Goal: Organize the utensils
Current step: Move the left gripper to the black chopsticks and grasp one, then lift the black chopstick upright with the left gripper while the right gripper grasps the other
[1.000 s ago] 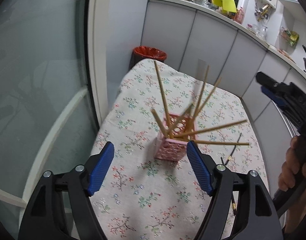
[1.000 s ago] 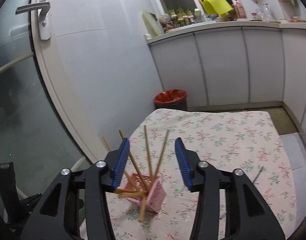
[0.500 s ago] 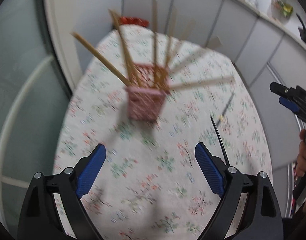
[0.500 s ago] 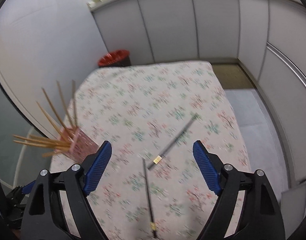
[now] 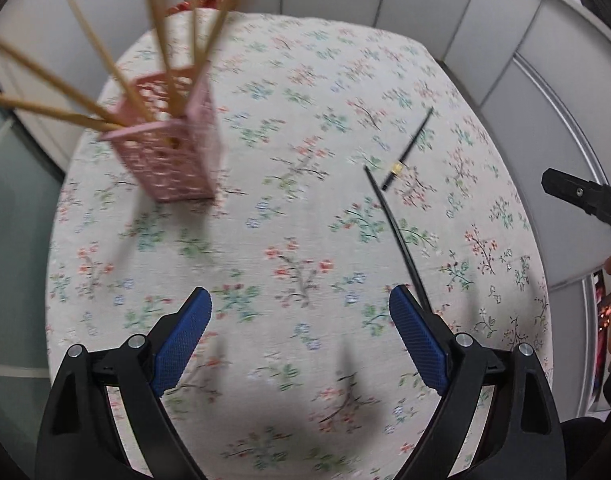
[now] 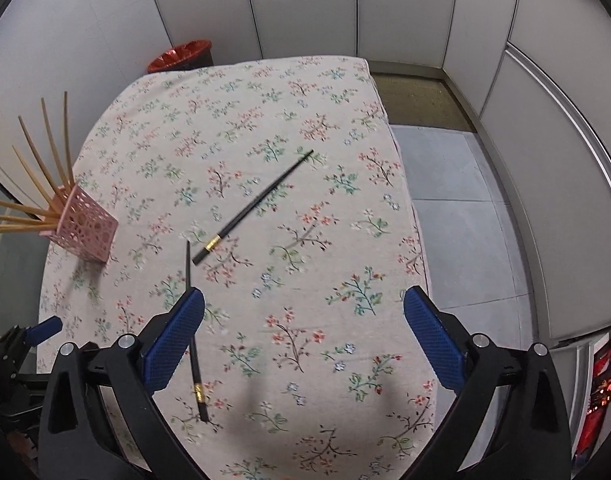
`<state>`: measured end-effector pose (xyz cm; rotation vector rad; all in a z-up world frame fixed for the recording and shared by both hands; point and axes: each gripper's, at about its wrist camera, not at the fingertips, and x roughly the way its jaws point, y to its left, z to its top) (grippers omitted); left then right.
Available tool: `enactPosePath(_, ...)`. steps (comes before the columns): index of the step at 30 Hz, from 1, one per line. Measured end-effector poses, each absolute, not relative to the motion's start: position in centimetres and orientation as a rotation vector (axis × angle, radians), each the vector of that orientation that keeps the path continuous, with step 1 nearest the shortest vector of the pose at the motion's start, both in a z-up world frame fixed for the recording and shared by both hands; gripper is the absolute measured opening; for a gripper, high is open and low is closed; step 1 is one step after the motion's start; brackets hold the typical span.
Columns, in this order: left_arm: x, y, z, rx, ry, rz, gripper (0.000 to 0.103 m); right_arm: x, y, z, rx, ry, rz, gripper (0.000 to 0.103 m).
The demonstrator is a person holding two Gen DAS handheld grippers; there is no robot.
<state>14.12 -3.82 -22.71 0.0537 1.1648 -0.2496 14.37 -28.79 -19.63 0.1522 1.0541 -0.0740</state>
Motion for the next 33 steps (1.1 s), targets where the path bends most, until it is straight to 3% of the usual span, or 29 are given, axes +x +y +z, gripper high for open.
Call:
enactPosePath(3, 15.0, -5.8, -23.6, 0.029, 1.198, -0.271, 0.087, 14.3, -29.5, -20.0, 0.153, 1.064, -0.071, 0.096)
enactPosePath(8, 17.6, -8.7, -24.8, -0.032, 1.234, -0.331, 0.050, 14.6, -31.3, -20.5, 0.194, 1.072, -0.104, 0.096)
enactPosePath(14, 20.4, -11.0, -27.3, -0.063, 1.267, -0.302, 0.026, 14.6, -33.0, -21.1, 0.258, 1.089, -0.122, 0.096)
enactPosePath(20, 22.1, -11.8, -28.5, -0.083, 1.273, -0.283, 0.013, 14.5, -33.8, -21.9, 0.255, 1.111, -0.139, 0.096)
enactPosePath(33, 21.4, -11.6, -27.1, -0.010, 1.203, -0.229, 0.005, 14.3, -33.5, -22.4, 0.249, 1.130, -0.142, 0.096)
